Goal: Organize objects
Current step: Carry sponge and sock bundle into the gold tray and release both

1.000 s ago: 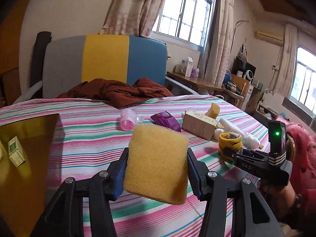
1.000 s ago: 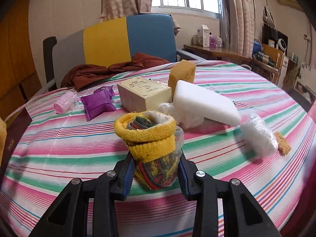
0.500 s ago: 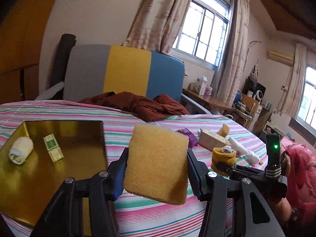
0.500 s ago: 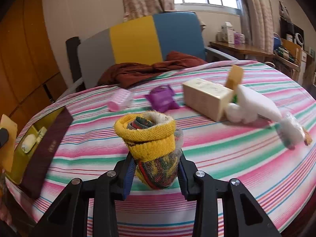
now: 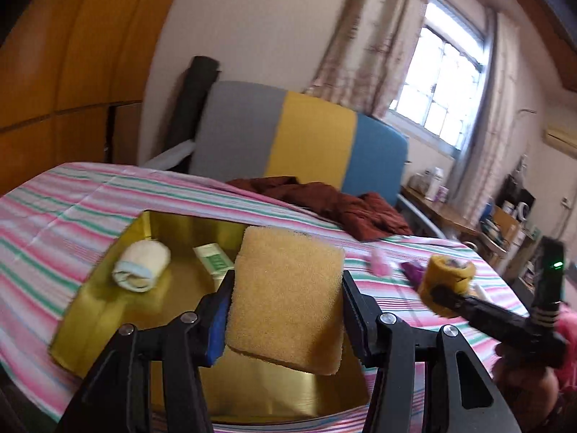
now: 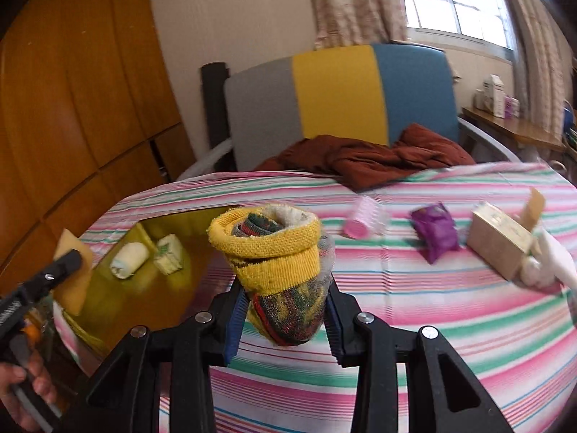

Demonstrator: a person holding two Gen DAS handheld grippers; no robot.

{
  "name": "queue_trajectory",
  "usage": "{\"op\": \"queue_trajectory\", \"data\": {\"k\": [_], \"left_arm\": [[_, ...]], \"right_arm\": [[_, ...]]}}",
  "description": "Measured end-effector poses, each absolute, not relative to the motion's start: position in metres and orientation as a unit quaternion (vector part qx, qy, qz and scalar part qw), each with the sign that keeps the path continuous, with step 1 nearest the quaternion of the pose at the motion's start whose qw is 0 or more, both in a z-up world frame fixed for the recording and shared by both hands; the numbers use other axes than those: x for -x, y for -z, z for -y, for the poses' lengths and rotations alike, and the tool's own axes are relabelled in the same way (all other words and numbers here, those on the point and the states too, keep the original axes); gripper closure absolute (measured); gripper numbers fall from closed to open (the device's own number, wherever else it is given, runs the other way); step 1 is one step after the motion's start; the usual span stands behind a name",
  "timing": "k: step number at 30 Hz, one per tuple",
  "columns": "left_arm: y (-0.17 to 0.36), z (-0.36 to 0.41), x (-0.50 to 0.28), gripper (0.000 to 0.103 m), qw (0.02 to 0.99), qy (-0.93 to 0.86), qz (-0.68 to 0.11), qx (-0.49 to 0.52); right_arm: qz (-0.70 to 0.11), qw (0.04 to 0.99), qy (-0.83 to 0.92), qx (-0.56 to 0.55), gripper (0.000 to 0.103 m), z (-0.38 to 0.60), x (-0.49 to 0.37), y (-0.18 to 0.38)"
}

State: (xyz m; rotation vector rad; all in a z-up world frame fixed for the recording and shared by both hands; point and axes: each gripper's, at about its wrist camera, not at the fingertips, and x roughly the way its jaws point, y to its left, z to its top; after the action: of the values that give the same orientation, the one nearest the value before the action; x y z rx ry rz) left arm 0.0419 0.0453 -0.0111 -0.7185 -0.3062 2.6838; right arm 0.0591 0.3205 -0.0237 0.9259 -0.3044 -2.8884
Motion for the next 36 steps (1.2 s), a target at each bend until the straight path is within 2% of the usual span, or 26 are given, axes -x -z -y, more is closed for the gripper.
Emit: {"op": "queue_trajectory", "data": {"k": [17,27,28,30,31,32,33,36], "left_arm": [[0.057,0.022,-0.003,0.049,0.071,-0.927,0.128,0.344],[0.06,0.037,0.019,0.048,0.049,-0.925,0.105,0.363],[0.061,0.038,0.02,0.044,0.048,-0.923,0.106,0.367],[0.062,0.042,0.021,0.025,0.043,-0.921,0.114,0.369],[0.061,0.045,0.02,0.009,0.03,-0.922,0.121,0.366],[0.06,0.048,0.017,0.003,0.017,-0.923,0.129,0.362],[0.058,0.052,0.014,0.002,0.013,-0.924,0.144,0.355],[0.051,0.064,0.009,0.001,0.004,-0.924,0.174,0.34]], "right_arm": [[0.013,0.205,0.907,-0.367,0.065,-0.193,0.0,0.015],[0.033,0.22,0.875,-0.43,0.063,-0.149,0.032,0.042],[0.041,0.22,0.869,-0.441,0.063,-0.146,0.037,0.047],[0.053,0.219,0.861,-0.456,0.06,-0.144,0.044,0.053],[0.061,0.217,0.858,-0.462,0.06,-0.144,0.046,0.055],[0.071,0.218,0.855,-0.464,0.058,-0.146,0.047,0.056],[0.081,0.219,0.854,-0.465,0.054,-0.149,0.047,0.057],[0.094,0.213,0.855,-0.463,0.053,-0.157,0.044,0.057]]}}
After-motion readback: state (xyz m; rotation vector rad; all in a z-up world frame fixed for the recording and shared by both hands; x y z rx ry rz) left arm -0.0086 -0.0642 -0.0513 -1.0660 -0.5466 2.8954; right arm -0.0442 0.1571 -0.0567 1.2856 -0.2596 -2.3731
